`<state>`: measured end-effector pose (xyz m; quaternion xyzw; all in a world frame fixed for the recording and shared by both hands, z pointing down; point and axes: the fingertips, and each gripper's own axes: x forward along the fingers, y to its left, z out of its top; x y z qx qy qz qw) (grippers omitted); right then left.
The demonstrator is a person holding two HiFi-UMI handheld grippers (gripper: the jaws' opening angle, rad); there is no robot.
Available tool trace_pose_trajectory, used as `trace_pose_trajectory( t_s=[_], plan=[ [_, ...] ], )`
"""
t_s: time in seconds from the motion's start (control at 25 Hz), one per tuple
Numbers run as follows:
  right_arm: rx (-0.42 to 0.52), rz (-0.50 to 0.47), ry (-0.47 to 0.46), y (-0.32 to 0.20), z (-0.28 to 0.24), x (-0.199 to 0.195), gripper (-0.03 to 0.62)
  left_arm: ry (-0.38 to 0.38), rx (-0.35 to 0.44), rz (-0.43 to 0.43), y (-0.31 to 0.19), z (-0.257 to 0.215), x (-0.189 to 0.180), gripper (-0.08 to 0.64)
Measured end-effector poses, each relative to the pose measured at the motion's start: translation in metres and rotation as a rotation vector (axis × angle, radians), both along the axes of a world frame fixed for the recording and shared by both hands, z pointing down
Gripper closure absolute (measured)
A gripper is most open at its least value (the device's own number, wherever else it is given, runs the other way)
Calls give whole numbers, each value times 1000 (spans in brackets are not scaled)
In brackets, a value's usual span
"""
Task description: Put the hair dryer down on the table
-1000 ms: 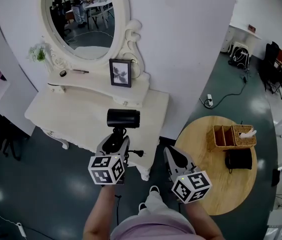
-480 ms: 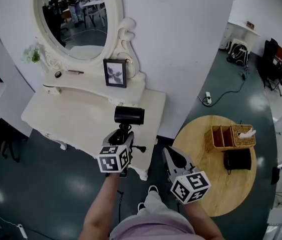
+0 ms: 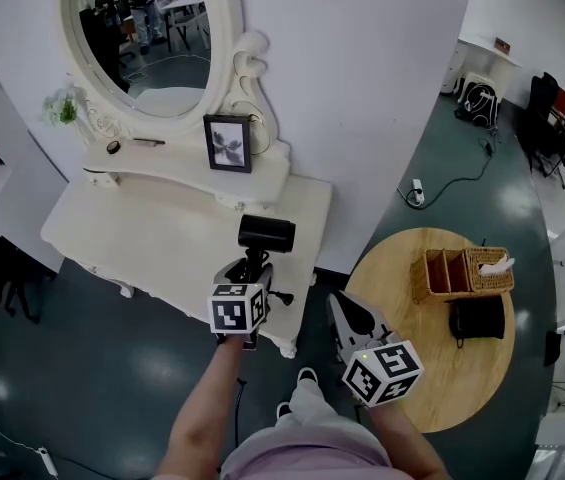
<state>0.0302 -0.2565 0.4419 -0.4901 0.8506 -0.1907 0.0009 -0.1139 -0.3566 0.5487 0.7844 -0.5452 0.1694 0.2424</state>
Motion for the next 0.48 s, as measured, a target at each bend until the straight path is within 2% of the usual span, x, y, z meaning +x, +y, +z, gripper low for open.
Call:
trace_pose_trajectory(
  t_s=[0.48],
  plan=[
    [-4, -4, 4, -3, 2, 3, 589, -25, -62, -6, -6, 23, 2, 336]
  ],
)
